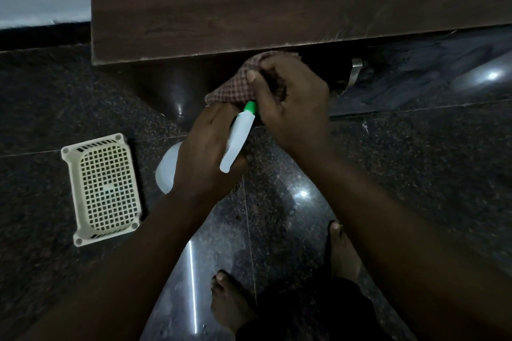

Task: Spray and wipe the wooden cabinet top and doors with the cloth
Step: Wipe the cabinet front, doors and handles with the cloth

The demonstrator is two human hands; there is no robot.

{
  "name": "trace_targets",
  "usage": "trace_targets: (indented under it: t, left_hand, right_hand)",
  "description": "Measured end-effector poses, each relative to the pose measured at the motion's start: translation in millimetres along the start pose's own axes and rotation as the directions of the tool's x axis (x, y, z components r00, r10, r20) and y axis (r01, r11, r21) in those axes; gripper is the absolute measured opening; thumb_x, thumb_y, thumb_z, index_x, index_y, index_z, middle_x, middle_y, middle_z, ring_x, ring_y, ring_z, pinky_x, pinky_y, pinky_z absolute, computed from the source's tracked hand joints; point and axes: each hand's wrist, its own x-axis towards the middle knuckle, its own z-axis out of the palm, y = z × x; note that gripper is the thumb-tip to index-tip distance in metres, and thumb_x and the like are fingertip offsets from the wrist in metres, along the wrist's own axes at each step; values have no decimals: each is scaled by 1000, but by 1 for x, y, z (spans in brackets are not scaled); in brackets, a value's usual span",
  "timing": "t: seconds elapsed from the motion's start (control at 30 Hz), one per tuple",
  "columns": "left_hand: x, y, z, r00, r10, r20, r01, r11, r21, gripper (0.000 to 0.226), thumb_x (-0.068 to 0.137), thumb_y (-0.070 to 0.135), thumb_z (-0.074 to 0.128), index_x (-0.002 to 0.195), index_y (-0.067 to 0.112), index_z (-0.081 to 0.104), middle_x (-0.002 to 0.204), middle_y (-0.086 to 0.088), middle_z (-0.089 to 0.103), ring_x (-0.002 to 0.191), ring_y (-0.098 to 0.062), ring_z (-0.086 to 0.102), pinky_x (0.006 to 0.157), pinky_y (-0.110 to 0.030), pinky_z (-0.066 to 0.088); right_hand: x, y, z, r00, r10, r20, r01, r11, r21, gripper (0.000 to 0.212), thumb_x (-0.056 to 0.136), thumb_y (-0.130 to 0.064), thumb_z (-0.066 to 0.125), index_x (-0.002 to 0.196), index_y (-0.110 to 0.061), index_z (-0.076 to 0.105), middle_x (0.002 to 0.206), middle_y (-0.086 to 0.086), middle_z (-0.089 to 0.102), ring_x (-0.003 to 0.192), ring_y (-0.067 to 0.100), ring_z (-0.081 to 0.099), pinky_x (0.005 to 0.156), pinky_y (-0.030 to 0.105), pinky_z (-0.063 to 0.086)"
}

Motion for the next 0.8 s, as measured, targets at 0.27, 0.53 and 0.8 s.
trace_targets:
  t: [0.27, 0.53, 0.8]
  left_hand:
    - [5, 4, 5, 1000, -6, 7, 6, 1000, -15, 28, 70, 18, 43, 93, 6, 54, 87, 3, 45, 73, -15, 40, 62, -20, 25]
    - [12, 9, 3, 999, 42, -7, -42, 999, -5, 25, 70, 16, 42, 90, 5, 53, 86, 5, 42, 73, -14, 37, 62, -19, 23]
    - [15, 10, 8, 998, 49, 37, -49, 999, -1, 34, 73, 20, 42, 97, 2, 57, 91, 1, 52, 78, -16, 47, 64, -22, 32]
  right_hand:
    - [2, 17, -29, 955, 246, -167, -226, 966, 127, 11, 93, -13, 67, 88, -5, 72, 79, -3, 68, 73, 5, 63, 63, 25, 51]
    - [5, 6, -23, 937, 264, -228, -238, 961, 139, 14, 93, -11, 66, 84, -1, 65, 76, -3, 62, 71, 6, 57, 63, 23, 46]
    - [1, 13, -27, 983, 126, -131, -124, 992, 26, 12, 93, -12, 69, 93, 0, 72, 86, 6, 72, 78, 14, 67, 68, 29, 54]
